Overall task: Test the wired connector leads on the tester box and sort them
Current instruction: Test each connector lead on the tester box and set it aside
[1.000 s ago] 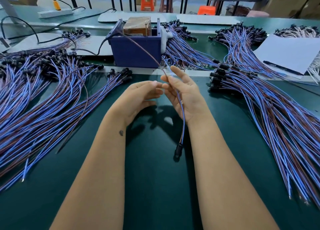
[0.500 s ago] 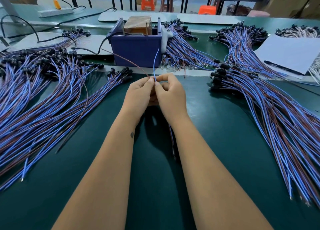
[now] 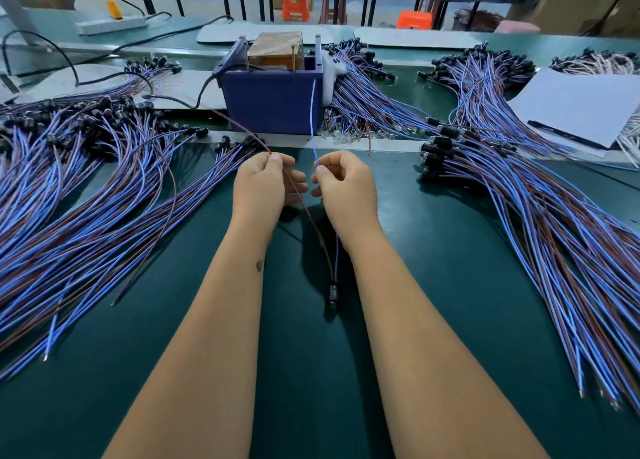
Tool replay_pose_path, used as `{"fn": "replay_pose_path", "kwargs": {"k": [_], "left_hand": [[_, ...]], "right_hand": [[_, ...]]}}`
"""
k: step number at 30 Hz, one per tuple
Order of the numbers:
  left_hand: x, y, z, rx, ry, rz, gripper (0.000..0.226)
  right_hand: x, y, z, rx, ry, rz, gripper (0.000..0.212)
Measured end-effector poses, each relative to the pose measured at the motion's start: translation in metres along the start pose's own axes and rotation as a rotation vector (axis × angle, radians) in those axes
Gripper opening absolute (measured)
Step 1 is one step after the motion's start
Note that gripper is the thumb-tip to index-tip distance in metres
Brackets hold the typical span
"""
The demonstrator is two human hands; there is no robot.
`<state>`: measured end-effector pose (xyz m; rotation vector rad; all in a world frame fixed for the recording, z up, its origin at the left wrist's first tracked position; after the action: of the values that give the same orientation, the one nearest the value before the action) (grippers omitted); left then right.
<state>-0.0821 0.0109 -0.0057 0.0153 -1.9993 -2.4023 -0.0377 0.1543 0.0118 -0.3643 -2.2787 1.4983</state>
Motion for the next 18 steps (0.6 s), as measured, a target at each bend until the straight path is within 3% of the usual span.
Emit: {"fn": "replay_pose_path", "kwargs": {"k": [11,18], "left_hand": [[0.0,0.008,-0.004,0.122,0.015,0.094,0.032],[0.0,0.008,-0.009,0.146,0.057,0.088,0.031]], "right_hand": [[-0.004,-0.009,-0.012,0.091,0.127,-0.032,0.024],[-0.009,-0.012,-0.016,0.142,0.162,-0.043,0.012]]}}
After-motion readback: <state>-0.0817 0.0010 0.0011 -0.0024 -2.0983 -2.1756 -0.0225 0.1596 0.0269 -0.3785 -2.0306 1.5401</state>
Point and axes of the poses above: each hand's wrist, its own x-axis towards the middle knuckle, its own z-axis out of the palm, y = z × x, the point moved 9 cm from there along x, towards the middle knuckle, and after that the axes turned 10 degrees about -x, right-handed, at the moved point
